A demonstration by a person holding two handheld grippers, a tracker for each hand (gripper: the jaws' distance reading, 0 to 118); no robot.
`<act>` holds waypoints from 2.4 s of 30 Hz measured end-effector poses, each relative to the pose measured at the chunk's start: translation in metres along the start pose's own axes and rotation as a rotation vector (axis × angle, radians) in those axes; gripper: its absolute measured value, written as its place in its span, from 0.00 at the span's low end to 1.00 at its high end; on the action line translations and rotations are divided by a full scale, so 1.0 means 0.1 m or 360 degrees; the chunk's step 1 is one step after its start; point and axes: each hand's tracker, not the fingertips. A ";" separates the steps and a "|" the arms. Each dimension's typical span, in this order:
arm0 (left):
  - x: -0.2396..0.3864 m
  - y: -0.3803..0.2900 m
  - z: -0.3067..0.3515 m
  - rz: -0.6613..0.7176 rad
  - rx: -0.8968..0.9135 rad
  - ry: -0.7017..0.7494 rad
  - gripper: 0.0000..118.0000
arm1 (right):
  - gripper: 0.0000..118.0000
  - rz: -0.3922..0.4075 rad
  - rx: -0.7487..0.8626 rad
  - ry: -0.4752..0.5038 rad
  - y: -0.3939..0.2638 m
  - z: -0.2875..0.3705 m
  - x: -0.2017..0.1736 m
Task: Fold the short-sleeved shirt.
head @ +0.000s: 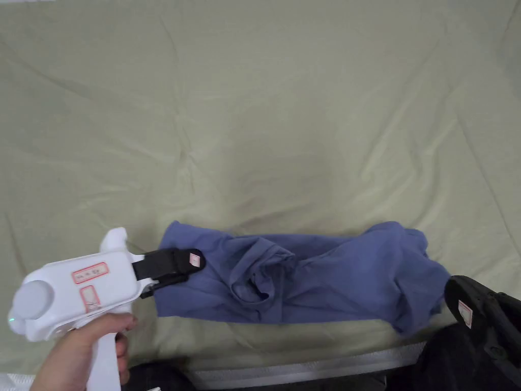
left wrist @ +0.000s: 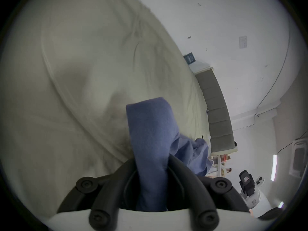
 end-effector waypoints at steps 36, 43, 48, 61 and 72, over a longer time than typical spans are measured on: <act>1.69 -0.85 -1.31 -0.0594 -0.0052 0.0509 0.73 | 0.01 -0.0043 0.0137 -0.0086 -0.26 0.44 0.37; 1.83 -0.57 -0.29 -0.0587 0.0310 0.0113 0.86 | 0.01 -0.0062 0.0134 -0.0081 -0.28 0.40 0.39; 1.23 -0.49 -0.43 -0.0308 0.0227 0.0194 0.14 | 0.01 -0.0071 0.0113 -0.0043 -0.30 0.35 0.36; 1.25 -1.23 -1.84 -0.0291 -0.0158 0.0115 0.04 | 0.01 -0.0080 0.0017 -0.0102 -0.27 0.31 0.51; 1.12 -0.92 -0.32 -0.0518 0.0099 0.0131 0.04 | 0.01 -0.0376 -0.0375 0.0452 -0.09 -1.19 0.33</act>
